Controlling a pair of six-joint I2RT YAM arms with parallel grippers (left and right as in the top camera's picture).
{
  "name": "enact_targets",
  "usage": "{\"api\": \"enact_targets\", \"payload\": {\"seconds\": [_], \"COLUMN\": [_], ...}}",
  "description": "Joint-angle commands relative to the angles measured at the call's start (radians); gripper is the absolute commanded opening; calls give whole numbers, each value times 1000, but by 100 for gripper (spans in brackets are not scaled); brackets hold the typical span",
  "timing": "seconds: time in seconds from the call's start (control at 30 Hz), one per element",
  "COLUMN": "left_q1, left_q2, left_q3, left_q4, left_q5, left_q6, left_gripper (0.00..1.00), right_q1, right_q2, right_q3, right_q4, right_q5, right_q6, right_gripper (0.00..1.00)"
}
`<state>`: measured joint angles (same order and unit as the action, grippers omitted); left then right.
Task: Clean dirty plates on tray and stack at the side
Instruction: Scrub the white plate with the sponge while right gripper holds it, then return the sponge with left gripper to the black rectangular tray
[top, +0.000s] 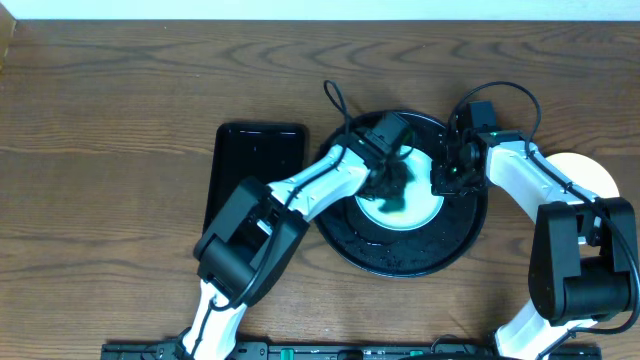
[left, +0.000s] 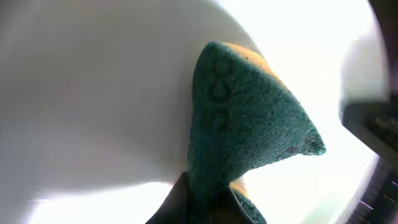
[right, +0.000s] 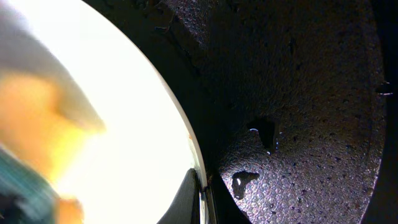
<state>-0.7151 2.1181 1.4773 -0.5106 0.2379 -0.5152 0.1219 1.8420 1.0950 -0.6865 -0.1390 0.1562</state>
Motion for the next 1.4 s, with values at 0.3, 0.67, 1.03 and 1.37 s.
{"api": "enact_targets", "payload": {"seconds": [0.3, 0.67, 1.03, 1.37], "left_q1": [-36, -118, 117, 412], "left_q2": [37, -76, -361, -393], "left_q3": [17, 92, 92, -58], "left_q4": [-183, -288, -531, -555], "left_q5": [-789, -629, -377, -270], "left_q6": [94, 71, -21, -14], "left_gripper": [7, 8, 10, 25], "right_q1": [12, 12, 12, 12], "right_q2": [34, 34, 34, 34], "right_q3": [-11, -11, -11, -11], "right_q4": [-2, -5, -4, 0], "right_q5": [22, 23, 22, 21], "right_q6": [0, 0, -1, 0], "right_gripper": [1, 1, 1, 1]}}
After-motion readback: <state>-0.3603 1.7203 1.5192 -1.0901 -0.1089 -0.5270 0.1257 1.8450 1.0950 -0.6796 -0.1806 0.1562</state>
